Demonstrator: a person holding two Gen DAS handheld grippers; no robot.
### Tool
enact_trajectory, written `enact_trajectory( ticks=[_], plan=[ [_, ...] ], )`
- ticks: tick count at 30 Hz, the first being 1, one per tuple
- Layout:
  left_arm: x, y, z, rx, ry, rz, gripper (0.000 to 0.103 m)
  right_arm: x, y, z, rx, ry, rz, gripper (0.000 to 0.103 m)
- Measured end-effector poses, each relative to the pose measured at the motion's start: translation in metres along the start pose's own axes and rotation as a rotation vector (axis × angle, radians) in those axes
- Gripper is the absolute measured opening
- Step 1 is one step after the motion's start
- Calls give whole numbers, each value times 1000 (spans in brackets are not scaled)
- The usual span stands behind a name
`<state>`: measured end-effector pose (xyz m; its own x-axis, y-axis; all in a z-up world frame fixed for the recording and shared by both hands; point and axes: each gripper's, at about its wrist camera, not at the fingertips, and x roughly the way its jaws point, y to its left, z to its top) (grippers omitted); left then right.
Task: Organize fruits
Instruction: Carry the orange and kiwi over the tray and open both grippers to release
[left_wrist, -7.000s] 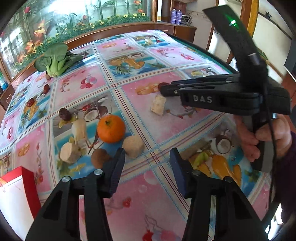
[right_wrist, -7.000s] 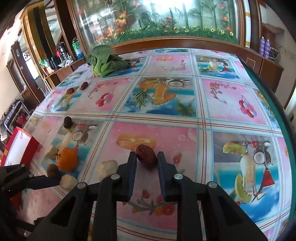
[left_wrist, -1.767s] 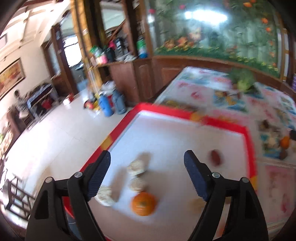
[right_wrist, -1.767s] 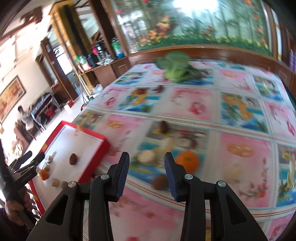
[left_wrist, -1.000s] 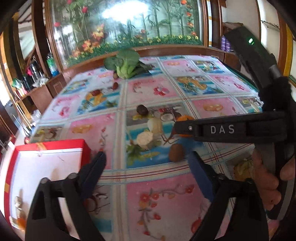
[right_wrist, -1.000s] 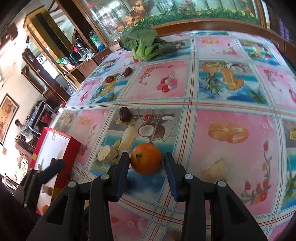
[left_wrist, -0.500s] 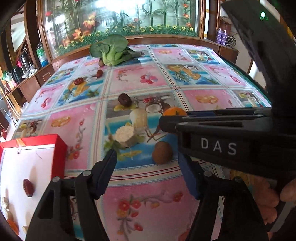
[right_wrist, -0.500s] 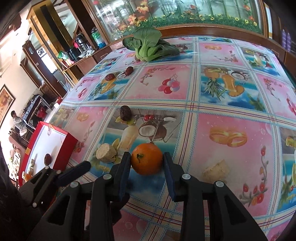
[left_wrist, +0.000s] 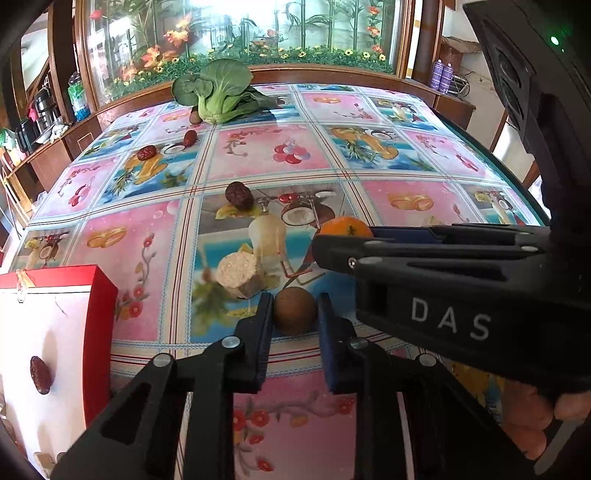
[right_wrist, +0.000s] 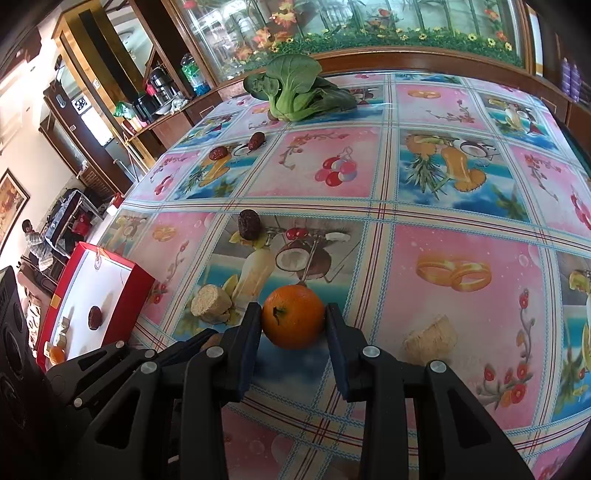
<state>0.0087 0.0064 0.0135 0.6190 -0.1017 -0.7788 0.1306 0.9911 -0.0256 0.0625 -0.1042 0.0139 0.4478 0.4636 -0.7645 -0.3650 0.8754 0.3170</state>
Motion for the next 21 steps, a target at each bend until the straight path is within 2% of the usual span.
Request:
enact_trajectory(
  ticks=[6, 11, 17, 21],
  plan=[
    [-13, 2, 0, -10, -31, 4, 25, -8, 1, 1, 0, -34, 16, 34],
    [-43, 9, 3, -9, -98, 60, 25, -22, 10, -1, -30, -114, 38, 34],
    [-72, 35, -6, -61, -123, 130, 25, -34, 33, -9, -106, -199, 69, 34],
    [-89, 54, -18, -98, -122, 149, 25, -37, 48, -16, -141, -232, 78, 34]
  ],
)
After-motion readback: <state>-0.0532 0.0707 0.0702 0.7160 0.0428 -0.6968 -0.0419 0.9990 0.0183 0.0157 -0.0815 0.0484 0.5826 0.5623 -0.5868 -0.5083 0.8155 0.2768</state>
